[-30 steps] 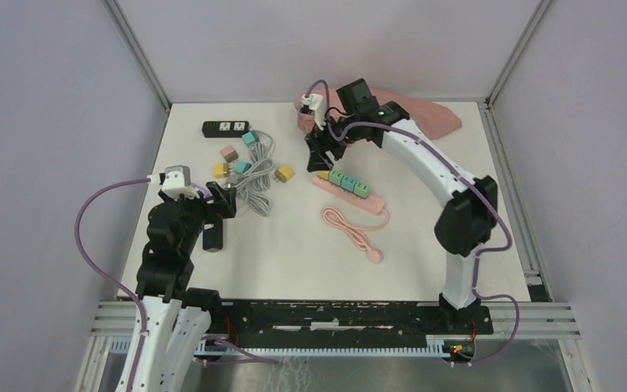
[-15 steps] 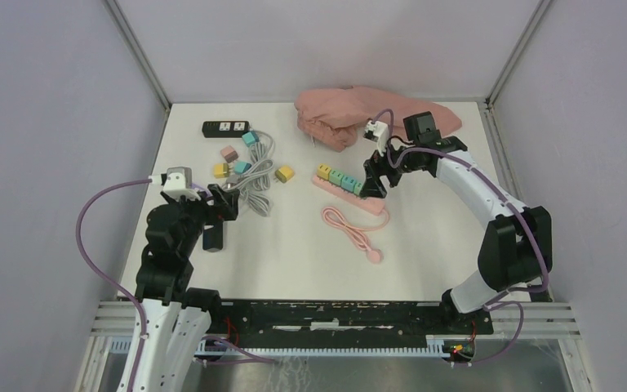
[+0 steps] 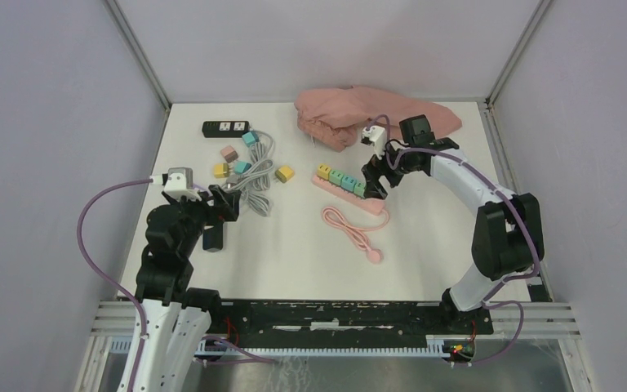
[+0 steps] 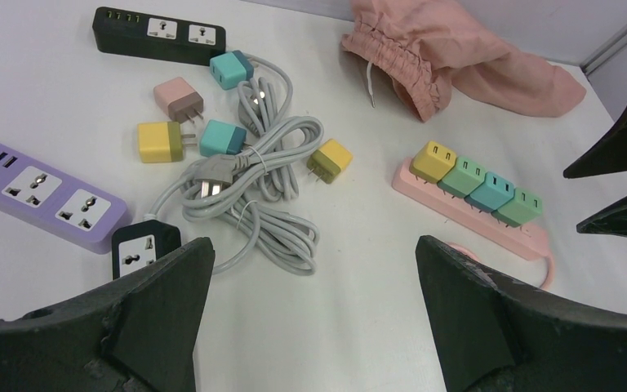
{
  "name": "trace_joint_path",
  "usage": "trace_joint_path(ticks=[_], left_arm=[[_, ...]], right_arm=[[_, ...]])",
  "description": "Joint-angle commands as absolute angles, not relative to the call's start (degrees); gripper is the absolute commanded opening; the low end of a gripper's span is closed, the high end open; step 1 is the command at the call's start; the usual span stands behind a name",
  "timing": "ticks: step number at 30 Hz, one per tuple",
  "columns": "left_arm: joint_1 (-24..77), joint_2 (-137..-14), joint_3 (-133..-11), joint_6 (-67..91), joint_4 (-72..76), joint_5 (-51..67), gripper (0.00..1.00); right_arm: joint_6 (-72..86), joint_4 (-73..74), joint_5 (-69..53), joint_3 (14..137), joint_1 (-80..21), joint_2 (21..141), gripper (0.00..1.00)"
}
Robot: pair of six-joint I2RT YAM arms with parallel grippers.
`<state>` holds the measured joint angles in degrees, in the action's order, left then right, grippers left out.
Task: Pull the plug off the socket
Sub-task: Move the socket to the center of the board.
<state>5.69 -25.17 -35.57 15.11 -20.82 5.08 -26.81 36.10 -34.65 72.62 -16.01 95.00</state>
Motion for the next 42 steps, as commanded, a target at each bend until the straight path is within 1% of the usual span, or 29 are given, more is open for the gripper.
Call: trace_joint_path(ticks=[1,6,10,23,28,39,42], left_arm=[[5.3,-24.6,-35.8,12.8,-18.0,6.5,0.99],[5.2,-24.3,-35.7,12.8,-17.9,6.6,0.99],[5.2,-24.3,-35.7,12.8,-17.9,6.9,0.99],[5.2,-24.3,-35.6,12.9,-17.8,7.1,1.0],[5.1,-24.3,-35.6,12.9,-17.8,7.1,1.0],[5.1,-24.3,-35.5,12.8,-17.8,7.1,1.0],[5.1,-24.2,-35.5,12.8,-17.8,7.2,1.0]], right_arm=[[-29.8,30.4,-32.8,69.7,-16.0,93.6,0.99],[-31.3,26.5,-31.2,66.6,-16.0,92.3,0.99],[-31.7,26.5,-30.4,66.9,-16.3,93.5,0.99],[-32.2,30.5,-24.9,71.3,-19.7,99.7,0.99],[-32.2,31.5,-20.1,72.9,-22.1,102.4,0.97],[-32.8,33.7,-16.2,74.7,-24.2,107.0,0.82],[-32.8,34.2,-15.8,75.1,-24.6,107.8,0.74]])
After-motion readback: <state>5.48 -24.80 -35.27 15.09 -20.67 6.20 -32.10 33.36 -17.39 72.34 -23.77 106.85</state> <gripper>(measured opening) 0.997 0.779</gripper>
